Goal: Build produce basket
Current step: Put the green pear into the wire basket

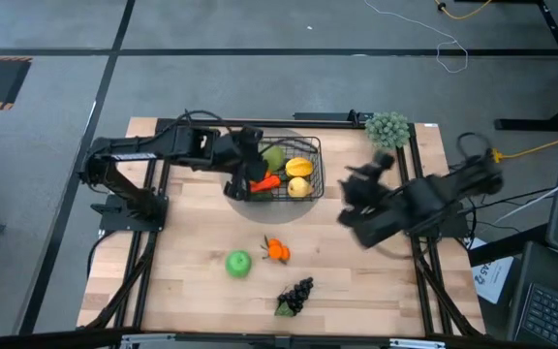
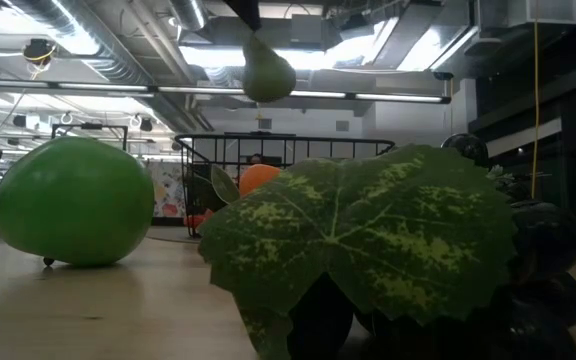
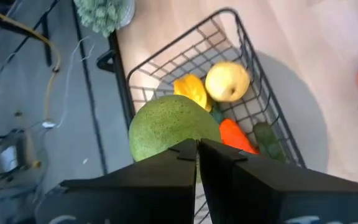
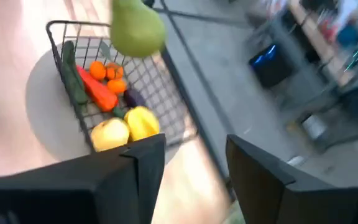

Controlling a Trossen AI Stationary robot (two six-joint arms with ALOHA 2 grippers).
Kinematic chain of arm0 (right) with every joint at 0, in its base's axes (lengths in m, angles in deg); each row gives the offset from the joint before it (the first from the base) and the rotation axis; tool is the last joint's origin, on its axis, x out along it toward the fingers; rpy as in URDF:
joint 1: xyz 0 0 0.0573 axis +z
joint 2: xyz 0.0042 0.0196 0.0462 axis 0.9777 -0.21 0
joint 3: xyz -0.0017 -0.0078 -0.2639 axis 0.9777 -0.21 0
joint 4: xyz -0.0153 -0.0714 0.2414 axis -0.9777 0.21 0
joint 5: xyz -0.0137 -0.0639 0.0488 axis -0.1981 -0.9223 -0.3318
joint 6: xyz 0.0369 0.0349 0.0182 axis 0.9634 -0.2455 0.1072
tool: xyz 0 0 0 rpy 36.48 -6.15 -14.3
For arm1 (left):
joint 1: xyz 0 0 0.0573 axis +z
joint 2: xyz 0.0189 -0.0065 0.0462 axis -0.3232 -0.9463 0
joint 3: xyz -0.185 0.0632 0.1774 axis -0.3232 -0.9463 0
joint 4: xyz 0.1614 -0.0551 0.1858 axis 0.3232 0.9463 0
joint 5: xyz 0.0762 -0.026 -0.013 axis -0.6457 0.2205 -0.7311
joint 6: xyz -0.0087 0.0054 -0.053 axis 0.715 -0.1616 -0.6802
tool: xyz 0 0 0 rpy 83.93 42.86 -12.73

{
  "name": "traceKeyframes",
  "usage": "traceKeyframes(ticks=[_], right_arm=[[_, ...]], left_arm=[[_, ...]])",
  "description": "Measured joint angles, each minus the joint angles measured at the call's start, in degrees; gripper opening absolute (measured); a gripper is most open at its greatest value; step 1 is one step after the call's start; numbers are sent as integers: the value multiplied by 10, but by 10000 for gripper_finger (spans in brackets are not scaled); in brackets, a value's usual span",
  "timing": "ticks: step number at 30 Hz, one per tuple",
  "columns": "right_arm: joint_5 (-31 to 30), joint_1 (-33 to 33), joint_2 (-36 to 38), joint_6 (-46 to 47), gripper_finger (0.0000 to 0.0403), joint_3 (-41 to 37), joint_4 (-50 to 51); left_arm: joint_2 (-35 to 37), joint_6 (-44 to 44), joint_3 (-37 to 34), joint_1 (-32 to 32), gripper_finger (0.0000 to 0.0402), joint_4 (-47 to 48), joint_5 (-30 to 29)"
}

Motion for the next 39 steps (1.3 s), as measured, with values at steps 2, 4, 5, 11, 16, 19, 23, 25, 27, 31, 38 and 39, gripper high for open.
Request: traceKeyframes(ticks=[2, 4, 5, 11, 16, 19, 23, 25, 27, 31, 38, 39], right_arm=[[26, 0, 63, 59, 174, -60, 1], [45, 0, 122, 131, 174, -128, 2], [47, 0, 148, 169, 174, -162, 2], [-4, 0, 259, 289, 174, -323, -9], [-83, 0, 303, 297, 174, -387, -30], [-111, 0, 316, 296, 174, -417, -51], [-109, 0, 320, 296, 174, -450, -60], [-109, 0, 319, 296, 174, -464, -65], [-111, 0, 320, 296, 174, -481, -79], [-117, 0, 320, 275, 174, -492, -75], [-138, 0, 320, 261, 174, -492, -79], [-140, 0, 320, 261, 174, -492, -79]], left_arm=[[0, 0, 0, 11, 0, -7, 24], [0, 1, 0, 19, 0, -13, 33], [0, 6, 0, 24, 0, -18, 33], [0, 34, 0, 59, 0, -79, 52], [0, 10, 0, 100, 0, -108, 118], [-3, -18, -7, 125, 0, -131, 145], [-7, -53, -23, 156, 0, -141, 168], [-6, -76, -30, 165, 0, -145, 168], [-6, -104, -35, 172, 0, -144, 167], [-6, -147, -35, 175, 0, -156, 169], [-19, -261, -35, 161, 0, -165, 166], [-24, -269, -35, 158, 0, -169, 165]])
